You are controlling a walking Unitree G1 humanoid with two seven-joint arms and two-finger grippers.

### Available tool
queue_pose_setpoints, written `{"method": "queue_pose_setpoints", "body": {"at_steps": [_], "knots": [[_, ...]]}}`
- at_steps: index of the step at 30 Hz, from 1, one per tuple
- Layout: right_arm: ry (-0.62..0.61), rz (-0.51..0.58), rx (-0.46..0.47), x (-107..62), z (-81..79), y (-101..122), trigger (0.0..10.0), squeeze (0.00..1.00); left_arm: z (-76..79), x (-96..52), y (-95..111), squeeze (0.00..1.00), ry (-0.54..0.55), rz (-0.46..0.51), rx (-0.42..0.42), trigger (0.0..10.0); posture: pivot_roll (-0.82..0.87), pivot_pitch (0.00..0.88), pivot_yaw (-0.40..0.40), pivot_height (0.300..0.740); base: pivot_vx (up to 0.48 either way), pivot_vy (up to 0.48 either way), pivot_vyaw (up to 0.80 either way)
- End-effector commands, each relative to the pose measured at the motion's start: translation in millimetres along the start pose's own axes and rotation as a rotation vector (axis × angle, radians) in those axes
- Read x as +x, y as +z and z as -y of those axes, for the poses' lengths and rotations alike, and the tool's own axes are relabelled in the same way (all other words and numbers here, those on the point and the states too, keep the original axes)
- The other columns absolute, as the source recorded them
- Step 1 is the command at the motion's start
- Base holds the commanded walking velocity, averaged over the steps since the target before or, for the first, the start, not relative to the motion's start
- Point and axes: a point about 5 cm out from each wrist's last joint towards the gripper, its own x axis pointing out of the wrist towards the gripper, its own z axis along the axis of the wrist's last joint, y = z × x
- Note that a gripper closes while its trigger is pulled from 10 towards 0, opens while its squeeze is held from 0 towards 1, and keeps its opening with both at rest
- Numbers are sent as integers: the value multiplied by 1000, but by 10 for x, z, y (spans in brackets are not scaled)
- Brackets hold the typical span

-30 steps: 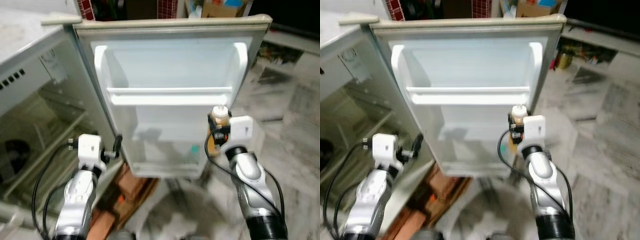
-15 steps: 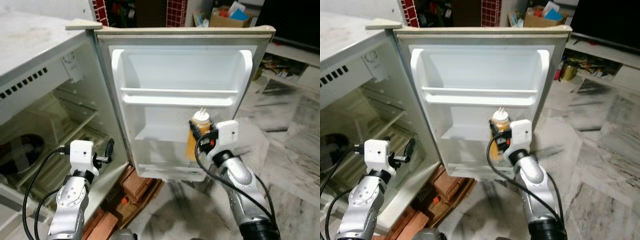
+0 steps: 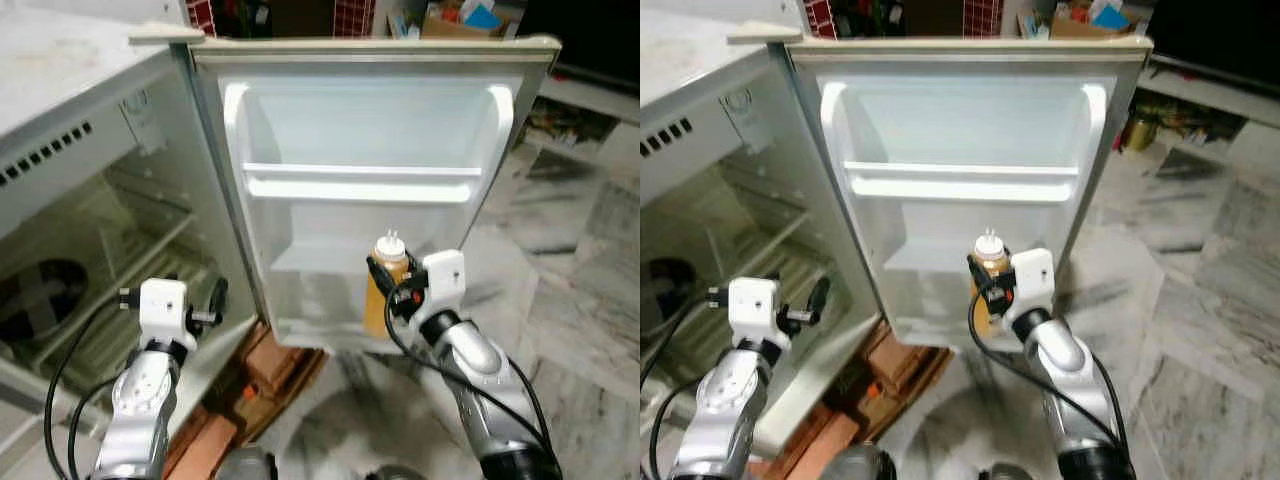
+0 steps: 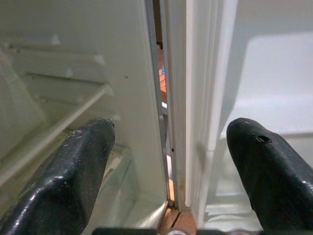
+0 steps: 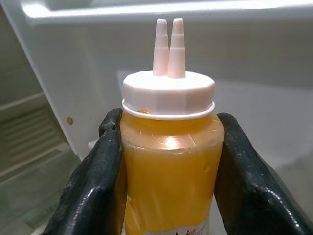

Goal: Restocking fridge

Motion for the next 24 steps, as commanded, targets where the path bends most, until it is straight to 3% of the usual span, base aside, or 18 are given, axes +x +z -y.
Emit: {"method": "queue_pose_setpoints", "body": {"at_steps": [1, 24], "knots": [[-3, 24, -1, 9, -11, 61, 10000, 0, -17, -6, -8, 0, 7, -10, 5, 10000, 49, 0, 29, 651, 0, 0, 0], [-7, 28, -2, 13, -7, 66, 10000, 0, -15, -4, -8, 0, 6, -11, 7, 10000, 48, 0, 30, 647, 0, 0, 0]]}}
